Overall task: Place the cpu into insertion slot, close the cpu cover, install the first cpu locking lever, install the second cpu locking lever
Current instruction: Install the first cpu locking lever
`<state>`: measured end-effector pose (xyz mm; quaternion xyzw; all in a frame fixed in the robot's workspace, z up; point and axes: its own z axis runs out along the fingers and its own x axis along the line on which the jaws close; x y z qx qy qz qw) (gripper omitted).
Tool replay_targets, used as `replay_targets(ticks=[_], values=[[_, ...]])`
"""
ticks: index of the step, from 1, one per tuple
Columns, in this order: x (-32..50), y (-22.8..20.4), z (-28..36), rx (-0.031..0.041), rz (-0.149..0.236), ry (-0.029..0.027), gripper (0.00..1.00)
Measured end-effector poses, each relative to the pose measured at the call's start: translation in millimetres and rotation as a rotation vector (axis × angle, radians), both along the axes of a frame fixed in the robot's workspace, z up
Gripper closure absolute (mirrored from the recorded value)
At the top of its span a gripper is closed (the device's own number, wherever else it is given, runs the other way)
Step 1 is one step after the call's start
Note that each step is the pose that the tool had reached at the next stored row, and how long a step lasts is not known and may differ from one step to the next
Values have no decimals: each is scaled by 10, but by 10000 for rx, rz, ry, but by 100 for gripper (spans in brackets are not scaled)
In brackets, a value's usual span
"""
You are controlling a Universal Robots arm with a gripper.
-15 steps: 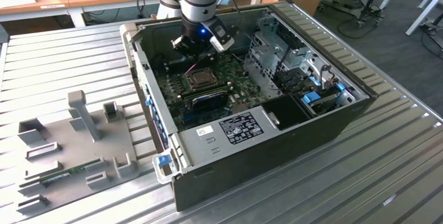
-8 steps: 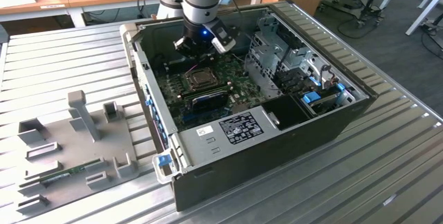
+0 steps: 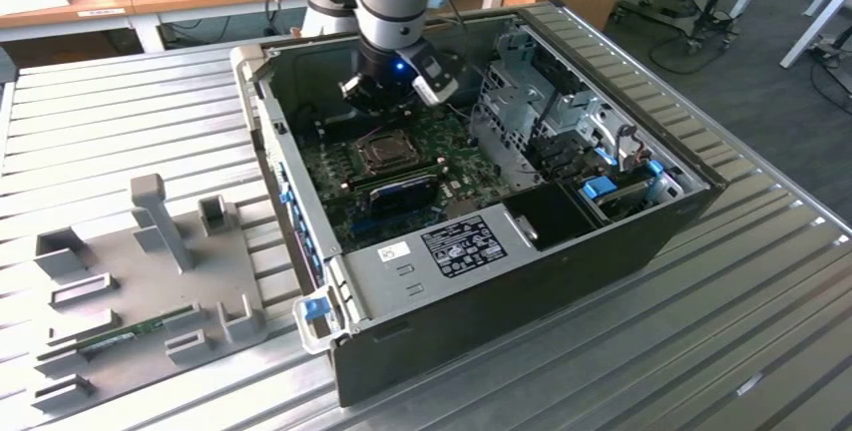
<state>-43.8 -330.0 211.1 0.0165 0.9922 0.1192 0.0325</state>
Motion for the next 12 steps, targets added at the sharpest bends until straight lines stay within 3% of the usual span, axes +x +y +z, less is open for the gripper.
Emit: replay_targets(ticks=[12], values=[[109, 0, -53, -3, -1, 0, 90]])
